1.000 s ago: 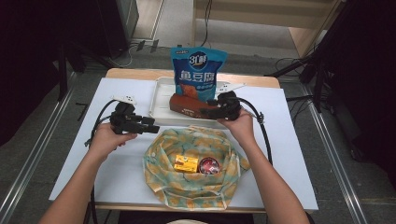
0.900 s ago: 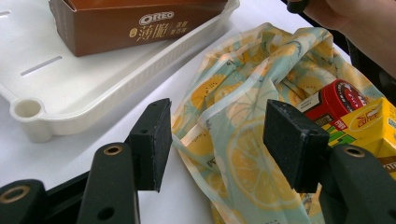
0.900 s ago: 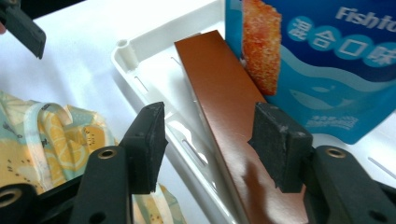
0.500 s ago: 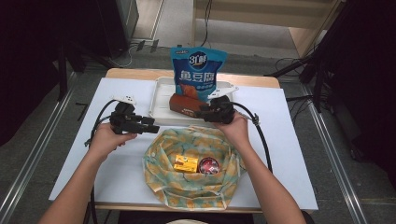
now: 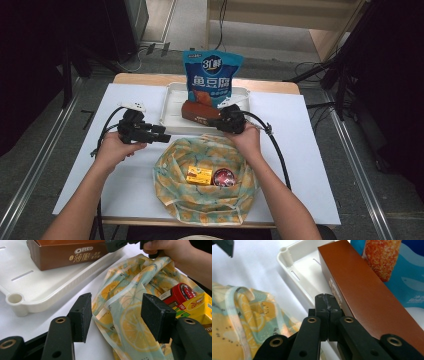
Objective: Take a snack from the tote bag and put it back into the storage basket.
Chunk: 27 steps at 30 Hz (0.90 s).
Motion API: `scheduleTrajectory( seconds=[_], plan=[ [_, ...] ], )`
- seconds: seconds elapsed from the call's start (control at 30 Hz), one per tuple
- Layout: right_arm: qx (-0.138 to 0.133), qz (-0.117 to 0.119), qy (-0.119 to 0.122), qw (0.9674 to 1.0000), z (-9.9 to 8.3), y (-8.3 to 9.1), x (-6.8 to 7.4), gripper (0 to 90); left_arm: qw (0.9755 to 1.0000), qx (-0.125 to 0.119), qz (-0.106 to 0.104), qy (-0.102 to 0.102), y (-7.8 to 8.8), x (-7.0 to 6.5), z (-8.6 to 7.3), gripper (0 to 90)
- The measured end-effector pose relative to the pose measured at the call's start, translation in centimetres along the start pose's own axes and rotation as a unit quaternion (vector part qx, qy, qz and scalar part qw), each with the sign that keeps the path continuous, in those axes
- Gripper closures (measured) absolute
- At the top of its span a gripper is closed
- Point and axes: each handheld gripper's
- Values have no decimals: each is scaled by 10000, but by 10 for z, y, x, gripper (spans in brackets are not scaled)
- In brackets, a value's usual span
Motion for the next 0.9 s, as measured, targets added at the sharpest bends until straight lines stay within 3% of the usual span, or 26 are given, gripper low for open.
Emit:
scheduleTrajectory(
  seconds=[0.33, 0.9],
  plan=[
    [255, -243, -87, 9993, -6, -14, -7, 900, 10000, 5, -4, 3, 0, 0, 0, 426],
    [260, -433, -180, 9986, -5, -21, -18, 900, 10000, 21, -2, -8, -1, 0, 0, 426]
  ],
)
Point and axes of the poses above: each handheld gripper's, and its own axes: y roughly backward along the jaws, z roughly out of its top, x roughly to its left, and after that the axes turned 14 degrees about -x, right-handed
